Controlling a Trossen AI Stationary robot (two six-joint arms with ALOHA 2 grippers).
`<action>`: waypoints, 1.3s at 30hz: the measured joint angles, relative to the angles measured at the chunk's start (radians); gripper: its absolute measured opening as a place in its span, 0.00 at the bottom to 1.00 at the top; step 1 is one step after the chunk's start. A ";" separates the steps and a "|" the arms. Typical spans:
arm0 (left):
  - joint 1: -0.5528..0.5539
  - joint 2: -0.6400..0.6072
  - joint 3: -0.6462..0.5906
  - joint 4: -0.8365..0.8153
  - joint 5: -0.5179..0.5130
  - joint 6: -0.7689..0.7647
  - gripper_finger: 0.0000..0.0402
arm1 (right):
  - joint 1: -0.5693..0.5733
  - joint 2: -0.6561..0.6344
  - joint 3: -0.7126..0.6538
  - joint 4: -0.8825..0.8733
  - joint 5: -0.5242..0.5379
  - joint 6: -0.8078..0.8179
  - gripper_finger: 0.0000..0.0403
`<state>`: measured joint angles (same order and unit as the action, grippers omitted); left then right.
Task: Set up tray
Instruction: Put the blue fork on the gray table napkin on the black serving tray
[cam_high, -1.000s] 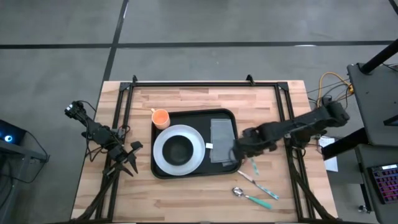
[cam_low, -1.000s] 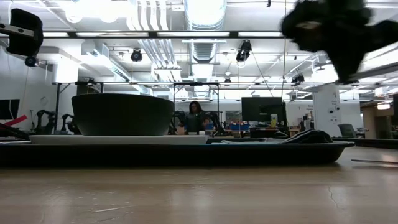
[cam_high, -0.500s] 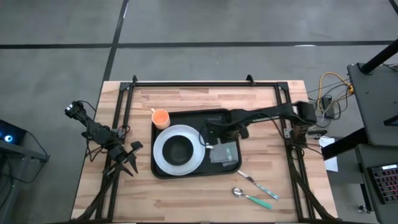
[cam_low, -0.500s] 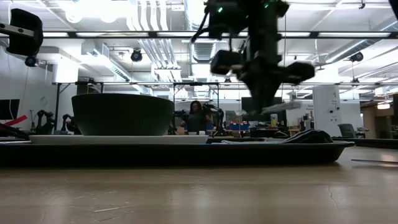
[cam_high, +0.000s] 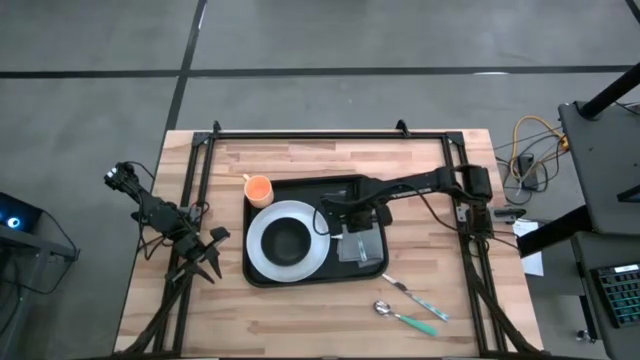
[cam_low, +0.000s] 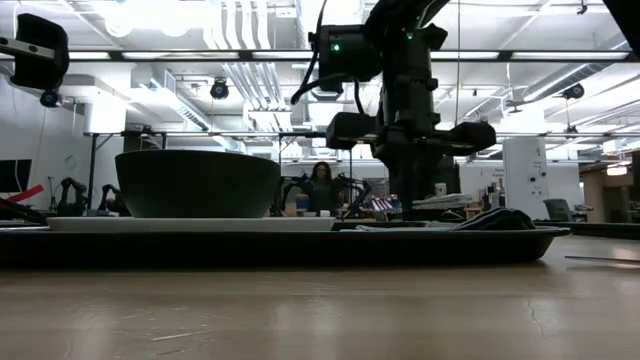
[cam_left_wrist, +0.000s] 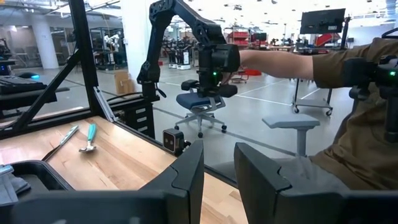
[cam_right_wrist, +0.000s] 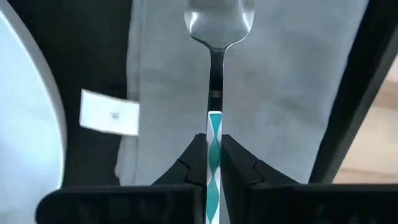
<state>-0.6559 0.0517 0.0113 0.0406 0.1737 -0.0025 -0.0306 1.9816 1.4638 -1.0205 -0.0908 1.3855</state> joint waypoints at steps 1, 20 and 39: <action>0.000 0.000 0.000 0.000 0.000 0.000 0.18 | 0.000 -0.001 0.000 0.004 0.015 0.002 0.03; 0.000 0.000 0.000 0.000 0.000 0.000 0.18 | -0.025 0.033 -0.052 0.011 0.017 0.015 0.03; 0.000 0.000 0.000 0.000 0.000 0.000 0.18 | -0.025 0.030 -0.113 0.135 0.003 0.017 0.03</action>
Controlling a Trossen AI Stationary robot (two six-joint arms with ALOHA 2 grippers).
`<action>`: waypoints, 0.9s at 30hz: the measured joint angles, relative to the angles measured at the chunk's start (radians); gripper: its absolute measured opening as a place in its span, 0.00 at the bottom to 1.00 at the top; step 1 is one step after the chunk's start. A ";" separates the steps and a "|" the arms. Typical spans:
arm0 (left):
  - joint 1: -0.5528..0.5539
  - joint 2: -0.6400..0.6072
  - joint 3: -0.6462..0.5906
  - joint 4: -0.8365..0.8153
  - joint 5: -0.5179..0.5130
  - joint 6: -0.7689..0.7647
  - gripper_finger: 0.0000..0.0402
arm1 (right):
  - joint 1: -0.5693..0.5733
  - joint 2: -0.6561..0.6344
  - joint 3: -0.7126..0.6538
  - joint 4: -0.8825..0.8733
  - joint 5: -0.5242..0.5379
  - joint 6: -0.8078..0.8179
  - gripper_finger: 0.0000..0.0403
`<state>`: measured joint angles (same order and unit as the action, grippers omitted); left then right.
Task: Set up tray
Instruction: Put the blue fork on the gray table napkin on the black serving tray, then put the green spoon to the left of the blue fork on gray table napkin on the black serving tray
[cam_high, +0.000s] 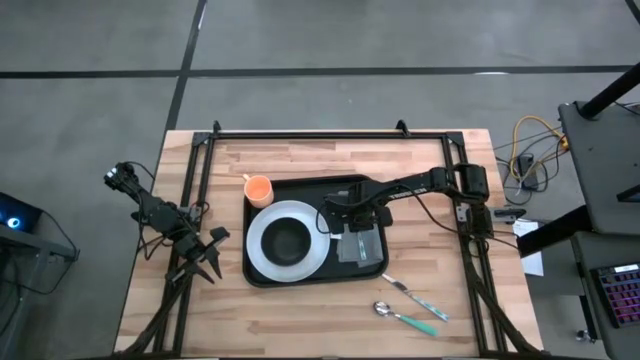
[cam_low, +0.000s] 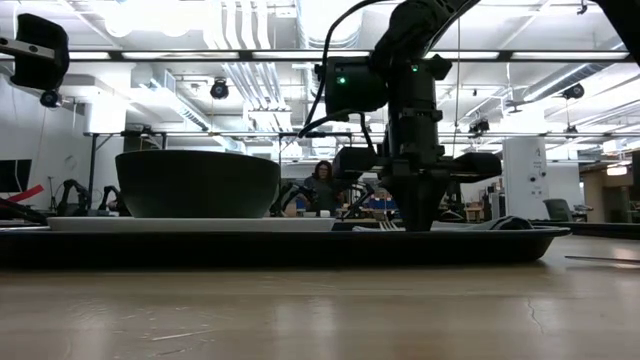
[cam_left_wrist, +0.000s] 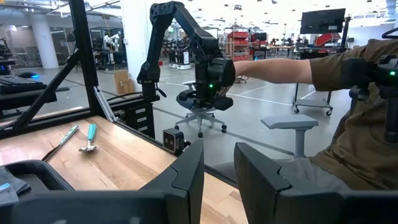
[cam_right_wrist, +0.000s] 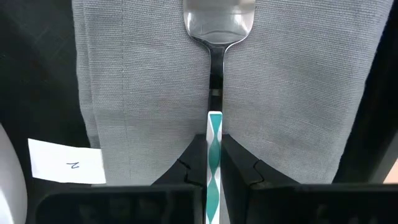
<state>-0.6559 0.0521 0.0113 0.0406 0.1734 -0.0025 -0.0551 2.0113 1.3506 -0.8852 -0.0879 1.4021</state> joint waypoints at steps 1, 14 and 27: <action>0.000 0.000 0.000 0.000 0.000 0.000 0.18 | 0.000 0.000 0.000 0.000 0.000 0.000 0.04; 0.000 0.000 0.000 0.000 0.000 0.000 0.18 | 0.000 -0.002 0.012 -0.030 0.002 -0.005 0.26; 0.000 0.000 0.000 0.000 0.000 0.000 0.18 | 0.009 -0.146 0.048 -0.135 0.028 -0.094 0.31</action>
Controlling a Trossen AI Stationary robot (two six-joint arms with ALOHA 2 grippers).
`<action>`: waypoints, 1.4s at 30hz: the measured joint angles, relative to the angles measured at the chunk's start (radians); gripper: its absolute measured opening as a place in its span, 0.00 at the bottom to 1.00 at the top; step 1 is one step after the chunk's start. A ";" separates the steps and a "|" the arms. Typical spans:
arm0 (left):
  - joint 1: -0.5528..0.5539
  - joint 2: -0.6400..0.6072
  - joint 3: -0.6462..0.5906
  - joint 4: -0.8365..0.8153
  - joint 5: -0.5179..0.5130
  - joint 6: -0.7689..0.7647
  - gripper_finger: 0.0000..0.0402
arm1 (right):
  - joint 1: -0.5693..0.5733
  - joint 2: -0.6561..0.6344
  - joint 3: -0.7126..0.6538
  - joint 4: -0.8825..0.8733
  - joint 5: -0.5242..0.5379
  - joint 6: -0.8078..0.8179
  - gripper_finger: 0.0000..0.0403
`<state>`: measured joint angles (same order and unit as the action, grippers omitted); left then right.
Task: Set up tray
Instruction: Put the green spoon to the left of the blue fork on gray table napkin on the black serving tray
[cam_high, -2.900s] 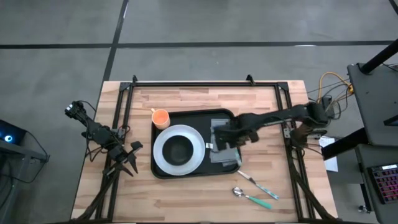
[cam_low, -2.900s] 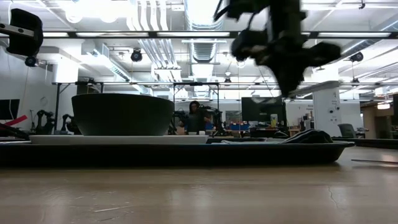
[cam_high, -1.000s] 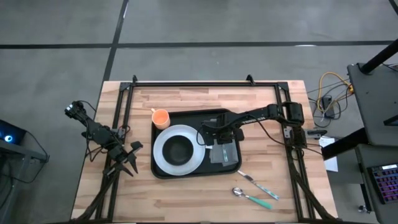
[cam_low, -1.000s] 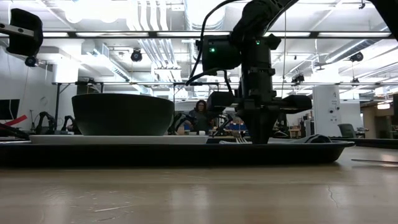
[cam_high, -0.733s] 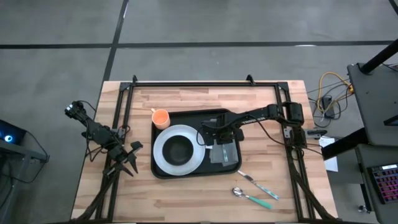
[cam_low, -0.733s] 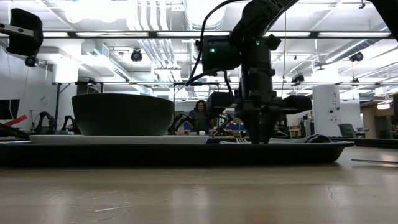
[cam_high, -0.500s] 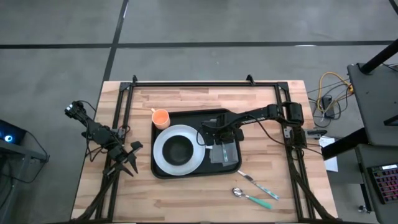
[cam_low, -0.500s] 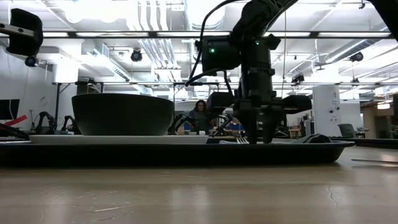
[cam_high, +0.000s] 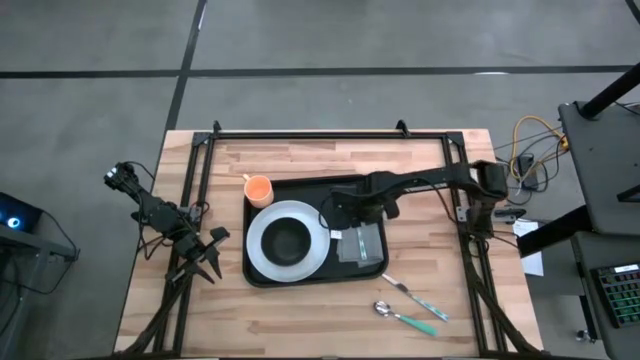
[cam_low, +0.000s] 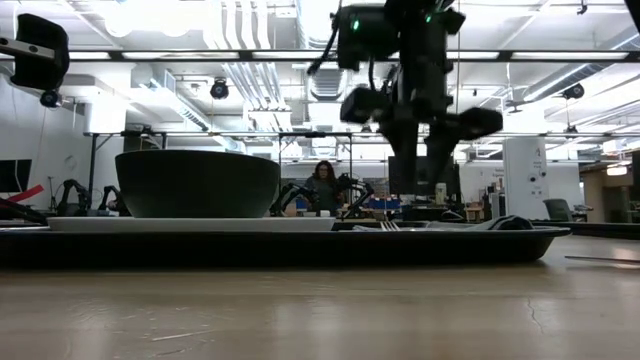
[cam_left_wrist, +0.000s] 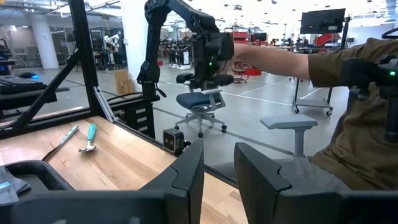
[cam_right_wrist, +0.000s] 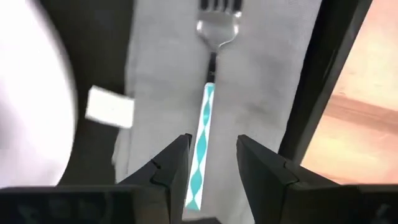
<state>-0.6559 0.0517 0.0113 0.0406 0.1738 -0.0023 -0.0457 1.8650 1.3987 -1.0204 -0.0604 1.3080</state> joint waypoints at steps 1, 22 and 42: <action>0.000 0.000 0.000 0.000 0.000 0.000 0.18 | 0.006 -0.015 0.000 -0.001 0.003 -0.018 0.30; 0.000 0.000 0.000 0.000 0.000 0.000 0.18 | 0.257 -0.063 -0.001 -0.003 -0.053 -0.239 0.28; 0.000 0.000 0.000 0.000 0.000 0.000 0.18 | 0.529 -0.063 -0.049 -0.078 -0.015 -0.208 0.31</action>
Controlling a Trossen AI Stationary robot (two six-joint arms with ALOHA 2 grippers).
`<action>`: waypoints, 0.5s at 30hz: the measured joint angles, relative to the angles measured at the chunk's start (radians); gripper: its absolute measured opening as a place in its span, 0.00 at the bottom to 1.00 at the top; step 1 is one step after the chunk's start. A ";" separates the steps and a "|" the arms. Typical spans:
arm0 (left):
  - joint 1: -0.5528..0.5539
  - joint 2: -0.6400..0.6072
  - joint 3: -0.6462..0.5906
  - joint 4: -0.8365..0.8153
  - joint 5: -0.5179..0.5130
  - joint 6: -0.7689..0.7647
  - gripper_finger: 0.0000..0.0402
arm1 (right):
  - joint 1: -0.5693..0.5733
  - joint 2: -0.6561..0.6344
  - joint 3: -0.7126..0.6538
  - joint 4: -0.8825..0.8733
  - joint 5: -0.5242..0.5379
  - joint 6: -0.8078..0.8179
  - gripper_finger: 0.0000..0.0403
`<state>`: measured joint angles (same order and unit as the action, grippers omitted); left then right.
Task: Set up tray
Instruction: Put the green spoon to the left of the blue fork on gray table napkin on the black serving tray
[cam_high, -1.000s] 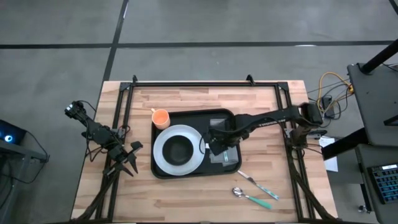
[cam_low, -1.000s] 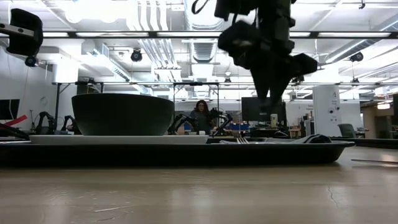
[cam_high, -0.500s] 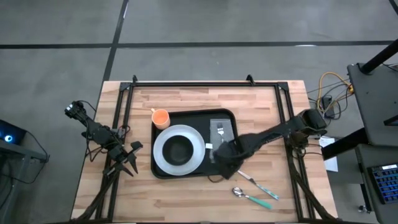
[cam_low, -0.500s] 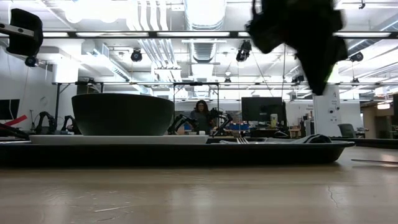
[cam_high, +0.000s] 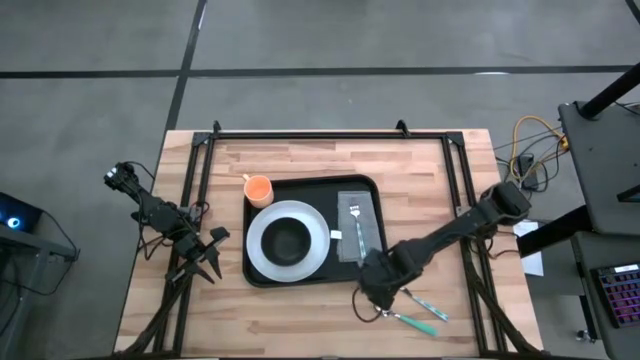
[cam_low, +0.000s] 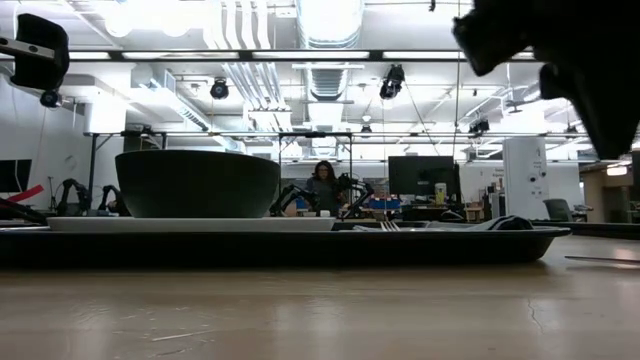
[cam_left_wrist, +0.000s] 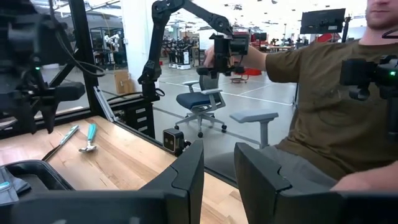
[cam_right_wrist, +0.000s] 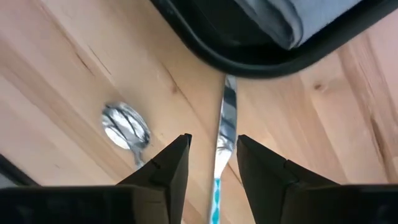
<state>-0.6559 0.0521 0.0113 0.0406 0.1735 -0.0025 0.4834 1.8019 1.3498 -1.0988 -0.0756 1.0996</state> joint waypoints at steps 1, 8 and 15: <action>0.000 0.000 0.000 0.000 0.000 0.000 0.18 | 0.010 0.000 -0.007 0.000 0.000 0.000 0.32; 0.000 0.000 0.000 0.000 0.000 0.000 0.18 | 0.072 -0.022 -0.088 0.003 -0.001 0.049 0.34; 0.000 0.000 0.000 0.000 0.000 0.000 0.18 | 0.154 -0.101 -0.177 0.025 -0.001 0.183 0.35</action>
<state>-0.6559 0.0521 0.0113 0.0406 0.1734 -0.0025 0.6375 1.7014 1.1727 -1.0736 -0.0761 1.2829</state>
